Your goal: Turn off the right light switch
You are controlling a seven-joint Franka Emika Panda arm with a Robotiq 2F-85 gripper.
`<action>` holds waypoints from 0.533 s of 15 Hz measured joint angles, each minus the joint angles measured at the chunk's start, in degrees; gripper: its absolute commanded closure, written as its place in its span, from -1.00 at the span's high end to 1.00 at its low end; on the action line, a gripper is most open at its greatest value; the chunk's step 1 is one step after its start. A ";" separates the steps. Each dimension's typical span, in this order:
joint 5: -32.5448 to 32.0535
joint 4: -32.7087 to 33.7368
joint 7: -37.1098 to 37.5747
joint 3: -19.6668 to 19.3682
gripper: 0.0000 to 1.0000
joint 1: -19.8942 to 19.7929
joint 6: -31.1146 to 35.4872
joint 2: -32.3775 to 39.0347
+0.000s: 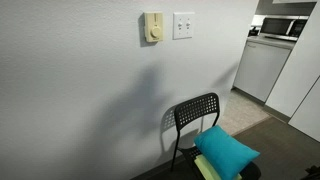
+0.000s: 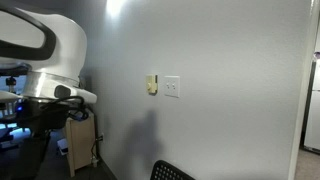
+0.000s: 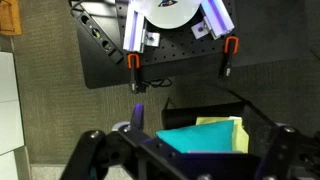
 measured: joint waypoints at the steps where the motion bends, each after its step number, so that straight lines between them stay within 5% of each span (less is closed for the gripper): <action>1: 0.00 0.00 0.00 0.00 1.00 0.00 0.00 0.00; 8: -0.69 0.46 -0.08 0.00 1.00 0.09 1.25 0.00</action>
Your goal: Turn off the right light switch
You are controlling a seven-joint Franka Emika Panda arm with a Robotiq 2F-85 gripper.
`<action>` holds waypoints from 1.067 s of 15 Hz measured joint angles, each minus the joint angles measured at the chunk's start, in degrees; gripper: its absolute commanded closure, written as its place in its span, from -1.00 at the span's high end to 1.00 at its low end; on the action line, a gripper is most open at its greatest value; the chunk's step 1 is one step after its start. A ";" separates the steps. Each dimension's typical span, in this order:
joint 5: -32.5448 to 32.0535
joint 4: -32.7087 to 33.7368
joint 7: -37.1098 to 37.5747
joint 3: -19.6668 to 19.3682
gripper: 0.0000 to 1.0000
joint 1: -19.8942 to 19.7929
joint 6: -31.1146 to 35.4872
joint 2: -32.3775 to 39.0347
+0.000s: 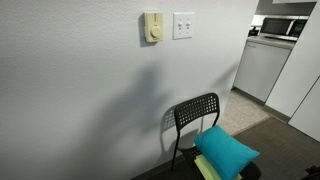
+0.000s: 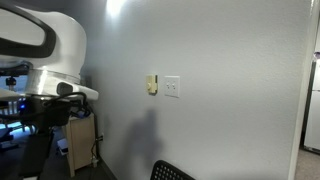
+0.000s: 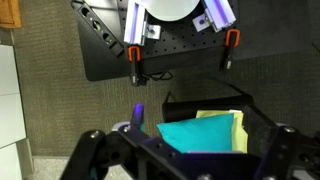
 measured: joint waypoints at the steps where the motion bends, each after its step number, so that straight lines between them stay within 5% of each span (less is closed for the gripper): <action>1: -0.46 0.14 -0.20 0.00 1.00 0.03 0.96 0.01; 16: -18.95 6.35 -15.79 -0.09 1.00 0.13 31.09 9.35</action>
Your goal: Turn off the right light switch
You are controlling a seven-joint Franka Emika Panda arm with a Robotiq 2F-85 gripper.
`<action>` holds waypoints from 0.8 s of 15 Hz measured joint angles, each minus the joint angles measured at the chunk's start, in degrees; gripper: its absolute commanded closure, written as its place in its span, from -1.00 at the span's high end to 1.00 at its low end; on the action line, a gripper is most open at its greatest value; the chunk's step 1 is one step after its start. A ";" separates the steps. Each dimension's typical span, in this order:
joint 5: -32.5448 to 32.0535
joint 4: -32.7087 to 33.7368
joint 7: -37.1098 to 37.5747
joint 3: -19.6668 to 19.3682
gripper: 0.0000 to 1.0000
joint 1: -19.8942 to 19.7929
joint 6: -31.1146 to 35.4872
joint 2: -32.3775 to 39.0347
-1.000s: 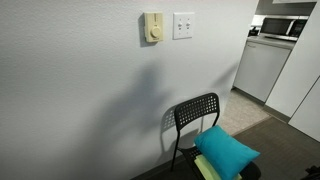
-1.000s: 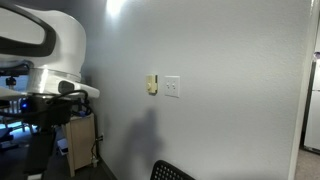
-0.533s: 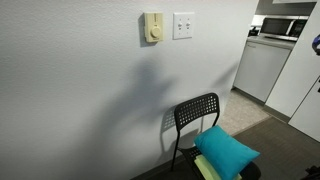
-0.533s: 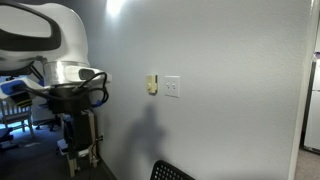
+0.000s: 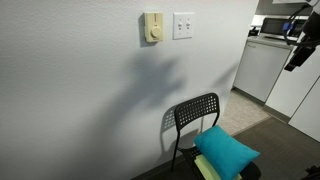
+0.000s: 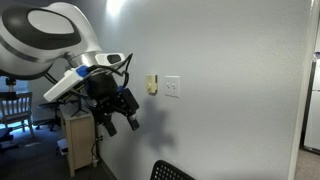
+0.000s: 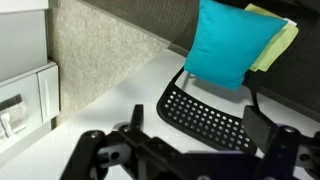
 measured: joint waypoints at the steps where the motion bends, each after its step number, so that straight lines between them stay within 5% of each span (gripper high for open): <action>1: -1.40 0.76 -1.85 -0.15 1.00 0.00 2.04 1.03; 7: -3.65 4.33 -17.63 -4.19 1.00 2.10 13.59 5.43; 12: -3.63 8.49 -32.46 -6.95 1.00 5.75 14.95 8.97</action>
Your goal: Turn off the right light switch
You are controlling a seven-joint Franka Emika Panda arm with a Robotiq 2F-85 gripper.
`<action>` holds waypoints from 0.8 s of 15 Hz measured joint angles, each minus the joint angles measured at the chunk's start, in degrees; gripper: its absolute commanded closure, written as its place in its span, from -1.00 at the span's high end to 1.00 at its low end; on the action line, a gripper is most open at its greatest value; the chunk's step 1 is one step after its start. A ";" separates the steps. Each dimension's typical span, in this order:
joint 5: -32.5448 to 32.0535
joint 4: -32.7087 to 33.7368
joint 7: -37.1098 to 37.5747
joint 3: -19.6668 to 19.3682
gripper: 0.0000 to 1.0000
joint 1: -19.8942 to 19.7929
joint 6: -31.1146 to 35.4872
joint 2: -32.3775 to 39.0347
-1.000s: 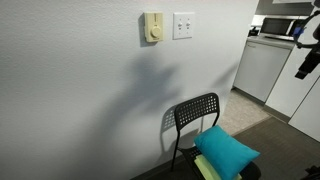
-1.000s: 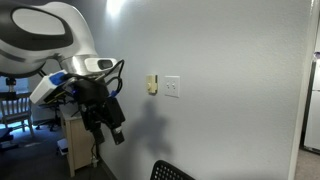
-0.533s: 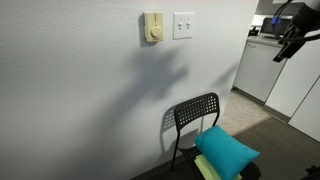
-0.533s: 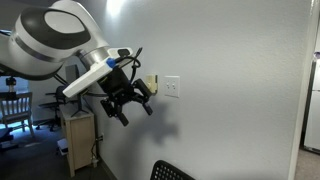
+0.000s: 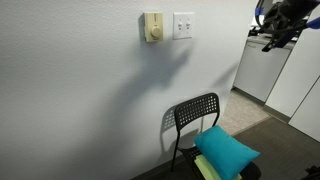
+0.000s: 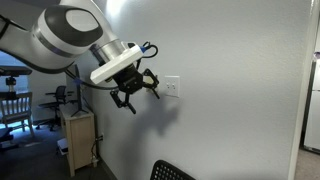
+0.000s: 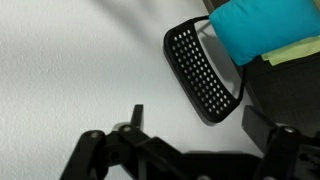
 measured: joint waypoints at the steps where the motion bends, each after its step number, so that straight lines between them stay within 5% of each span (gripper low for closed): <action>1: 0.07 1.03 -2.80 -0.13 1.00 0.63 -0.41 0.89; 5: 0.28 4.74 -12.51 -0.19 1.00 2.62 -3.12 4.01; 12: 0.05 5.38 -14.43 0.17 1.00 2.86 -1.82 4.65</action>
